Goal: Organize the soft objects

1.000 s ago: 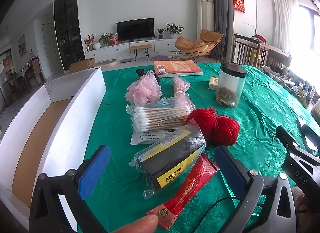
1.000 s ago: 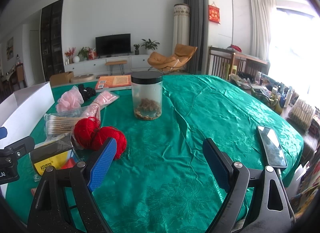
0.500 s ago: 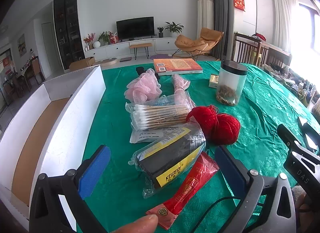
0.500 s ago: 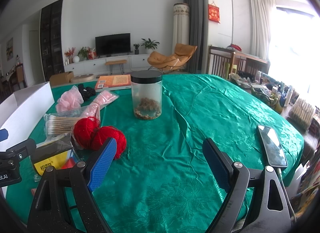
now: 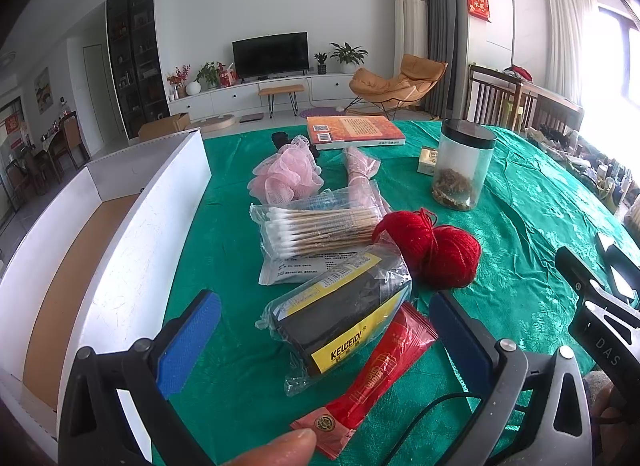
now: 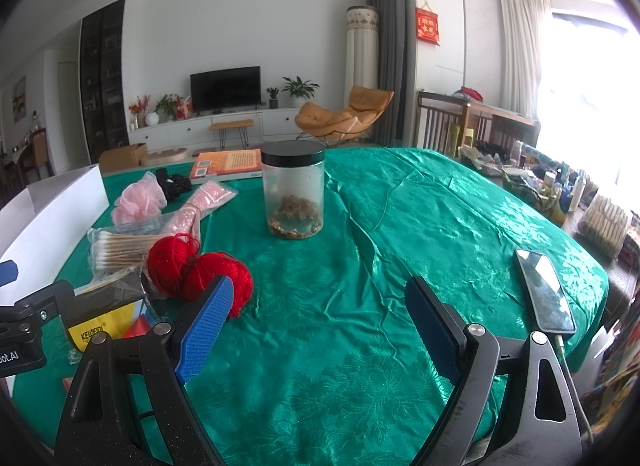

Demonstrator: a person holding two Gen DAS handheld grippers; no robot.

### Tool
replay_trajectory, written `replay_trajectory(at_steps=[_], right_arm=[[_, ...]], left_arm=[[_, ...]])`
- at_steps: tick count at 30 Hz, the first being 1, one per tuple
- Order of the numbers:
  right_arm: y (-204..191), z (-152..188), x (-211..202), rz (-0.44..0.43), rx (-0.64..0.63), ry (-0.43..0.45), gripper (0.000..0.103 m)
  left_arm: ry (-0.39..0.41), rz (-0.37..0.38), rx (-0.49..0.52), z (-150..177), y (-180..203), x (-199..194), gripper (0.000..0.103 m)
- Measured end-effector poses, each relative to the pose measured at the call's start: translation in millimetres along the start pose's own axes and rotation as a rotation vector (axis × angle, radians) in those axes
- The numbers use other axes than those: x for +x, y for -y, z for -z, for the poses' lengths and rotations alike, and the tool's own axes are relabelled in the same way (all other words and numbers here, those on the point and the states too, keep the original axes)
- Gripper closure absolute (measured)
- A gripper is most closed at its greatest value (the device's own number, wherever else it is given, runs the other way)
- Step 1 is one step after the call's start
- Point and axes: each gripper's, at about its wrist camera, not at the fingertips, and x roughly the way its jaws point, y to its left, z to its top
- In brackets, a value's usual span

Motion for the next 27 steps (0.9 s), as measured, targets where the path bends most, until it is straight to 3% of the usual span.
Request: replay_trajectory(at_steps=[27], right_arm=[[0.2,0.7,0.2,-0.002,0.004,-0.002,0.013]], left_arm=[[-0.005,0.000,0.001,1.4,1.5,1.6,0.000]])
